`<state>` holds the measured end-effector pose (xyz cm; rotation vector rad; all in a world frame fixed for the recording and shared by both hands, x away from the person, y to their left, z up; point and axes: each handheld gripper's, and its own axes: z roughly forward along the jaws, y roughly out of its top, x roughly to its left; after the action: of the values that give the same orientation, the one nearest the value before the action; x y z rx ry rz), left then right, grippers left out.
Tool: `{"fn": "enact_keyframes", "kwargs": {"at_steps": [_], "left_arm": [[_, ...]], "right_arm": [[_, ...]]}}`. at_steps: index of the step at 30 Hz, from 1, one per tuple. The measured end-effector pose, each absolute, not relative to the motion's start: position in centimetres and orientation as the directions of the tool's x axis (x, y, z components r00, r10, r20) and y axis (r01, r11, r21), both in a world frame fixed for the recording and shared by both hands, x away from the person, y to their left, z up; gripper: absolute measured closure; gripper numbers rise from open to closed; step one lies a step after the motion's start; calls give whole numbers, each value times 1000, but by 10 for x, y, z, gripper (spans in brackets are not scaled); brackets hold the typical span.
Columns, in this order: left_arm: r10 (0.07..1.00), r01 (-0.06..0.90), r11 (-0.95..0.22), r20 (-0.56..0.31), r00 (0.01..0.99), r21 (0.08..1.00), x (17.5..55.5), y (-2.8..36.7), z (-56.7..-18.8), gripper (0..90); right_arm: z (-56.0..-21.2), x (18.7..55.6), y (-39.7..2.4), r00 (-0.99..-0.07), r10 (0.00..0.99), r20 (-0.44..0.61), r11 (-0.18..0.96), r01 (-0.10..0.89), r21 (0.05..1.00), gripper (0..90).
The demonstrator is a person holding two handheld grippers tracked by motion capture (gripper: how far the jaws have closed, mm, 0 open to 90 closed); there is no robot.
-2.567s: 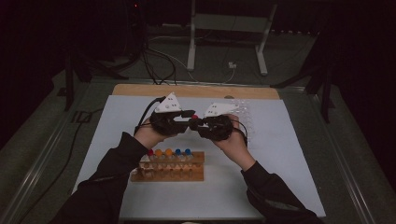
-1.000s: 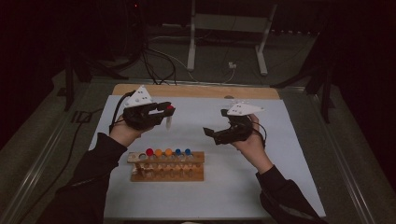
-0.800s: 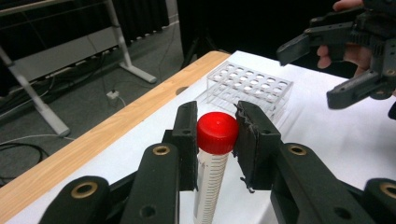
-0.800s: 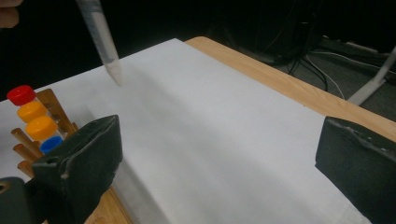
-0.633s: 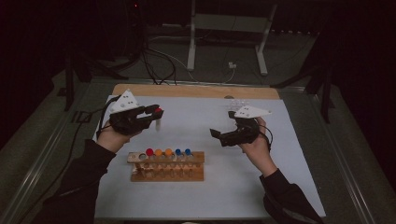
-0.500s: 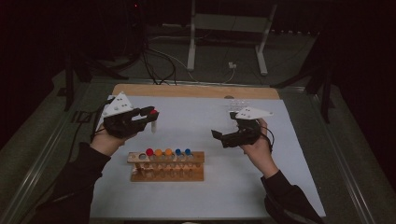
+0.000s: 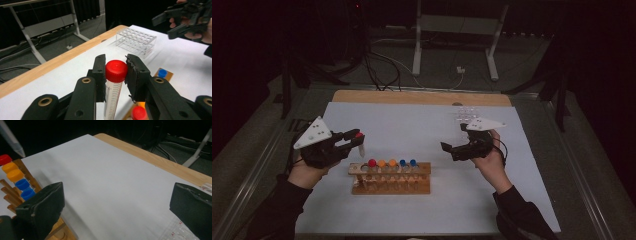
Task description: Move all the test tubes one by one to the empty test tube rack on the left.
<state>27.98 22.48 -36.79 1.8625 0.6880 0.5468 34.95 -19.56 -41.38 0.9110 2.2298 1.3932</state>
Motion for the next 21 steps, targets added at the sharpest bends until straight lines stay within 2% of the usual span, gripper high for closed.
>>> {"fn": "enact_keyframes", "kwargs": {"at_steps": [4, 21], "left_arm": [[677, 205, -308, 63, 733, 929, 271, 225, -372, 718], [677, 289, -255, -43, 735, 923, 269, 230, -417, 717]], "right_arm": [[-415, 349, -196, -729, 683, 39, 307, 335, 891, 0], [-415, 347, -202, -728, 684, 51, 292, 337, 895, 0]]}}
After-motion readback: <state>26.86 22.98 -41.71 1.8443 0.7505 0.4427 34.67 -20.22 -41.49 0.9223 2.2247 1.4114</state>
